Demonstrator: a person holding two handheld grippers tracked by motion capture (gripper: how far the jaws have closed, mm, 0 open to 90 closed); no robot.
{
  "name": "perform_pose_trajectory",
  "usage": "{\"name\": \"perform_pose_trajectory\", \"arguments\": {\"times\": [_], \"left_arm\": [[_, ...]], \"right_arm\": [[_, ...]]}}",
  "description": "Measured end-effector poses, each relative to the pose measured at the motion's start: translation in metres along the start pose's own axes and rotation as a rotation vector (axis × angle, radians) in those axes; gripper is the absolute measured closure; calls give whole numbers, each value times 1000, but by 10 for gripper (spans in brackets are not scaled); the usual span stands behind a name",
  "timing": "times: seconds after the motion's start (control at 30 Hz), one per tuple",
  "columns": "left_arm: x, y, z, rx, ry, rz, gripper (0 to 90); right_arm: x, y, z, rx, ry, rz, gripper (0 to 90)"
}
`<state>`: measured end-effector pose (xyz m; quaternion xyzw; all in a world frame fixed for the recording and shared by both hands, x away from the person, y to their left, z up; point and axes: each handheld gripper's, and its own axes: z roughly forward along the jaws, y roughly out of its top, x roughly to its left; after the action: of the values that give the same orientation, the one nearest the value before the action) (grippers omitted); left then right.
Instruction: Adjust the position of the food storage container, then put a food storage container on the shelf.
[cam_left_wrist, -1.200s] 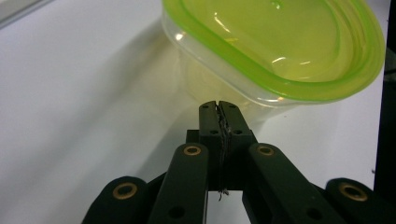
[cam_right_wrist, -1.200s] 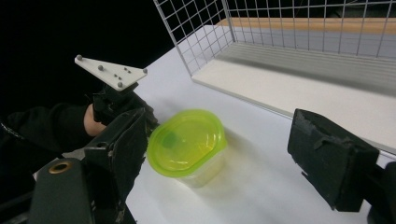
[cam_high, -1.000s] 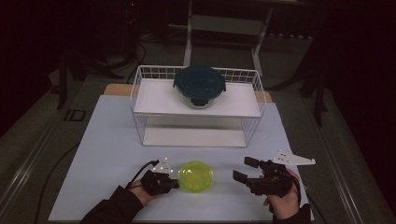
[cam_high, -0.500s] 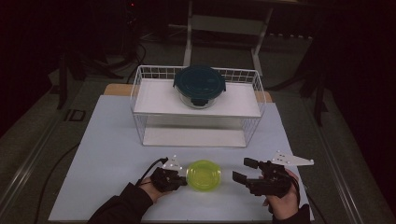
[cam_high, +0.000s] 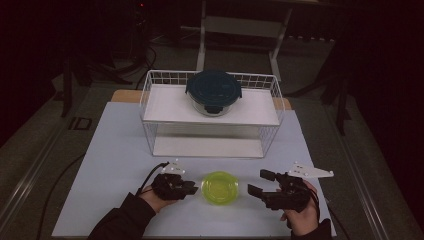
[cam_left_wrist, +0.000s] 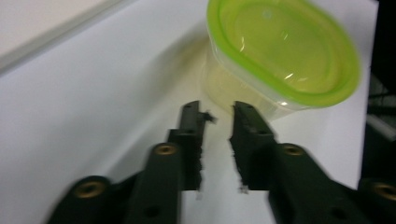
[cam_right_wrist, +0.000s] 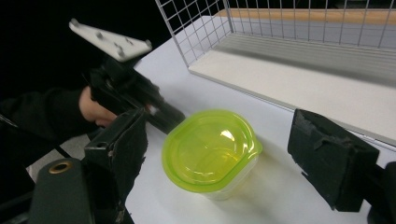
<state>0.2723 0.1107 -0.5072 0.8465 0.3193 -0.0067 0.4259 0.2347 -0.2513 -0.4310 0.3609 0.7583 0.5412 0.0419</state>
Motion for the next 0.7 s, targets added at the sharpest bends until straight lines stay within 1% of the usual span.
{"name": "perform_pose_trajectory", "arguments": {"times": [0.07,0.17,0.2,0.23,0.27,0.3,0.37,0.4,0.47,0.53,0.57,0.6,0.63,0.67,0.7], "left_arm": [[0,2,-9,-16,-22,-7,597],[-3,6,-20,-42,-42,-24,502],[-3,6,-20,-42,-42,-24,469],[-4,11,-28,-57,-52,-38,469],[-5,13,-31,-62,-55,-36,423],[-7,15,-34,-72,-52,-33,420],[-10,21,-40,-90,-63,-47,419],[-12,23,-42,-97,-70,-52,420],[-14,27,-42,-101,-76,-65,419],[-15,29,-41,-101,-77,-72,419],[-15,32,-38,-95,-90,-111,395],[-15,33,-37,-93,-92,-128,394],[-14,34,-35,-93,-98,-142,389],[-12,35,-34,-94,-109,-162,371],[-12,35,-34,-94,-109,-162,368]], "right_arm": [[-1,-1,1,1,-1,2,191],[-2,-3,5,12,-4,-11,179],[-2,-3,5,12,-4,-11,179],[-3,-3,7,17,-3,-18,172],[-2,-4,10,25,-6,-38,156],[-1,-4,10,28,-9,-48,152],[0,-4,12,26,-15,-64,145],[0,-4,13,27,-14,-74,141],[1,-4,15,45,-19,-87,137],[1,-5,17,56,-27,-85,137],[-2,-7,22,69,-30,-53,137],[-3,-8,24,77,-42,-38,137],[-4,-9,27,91,-43,-27,136],[-4,-10,29,102,-48,-25,136],[-4,-12,32,110,-69,-30,135]]}}
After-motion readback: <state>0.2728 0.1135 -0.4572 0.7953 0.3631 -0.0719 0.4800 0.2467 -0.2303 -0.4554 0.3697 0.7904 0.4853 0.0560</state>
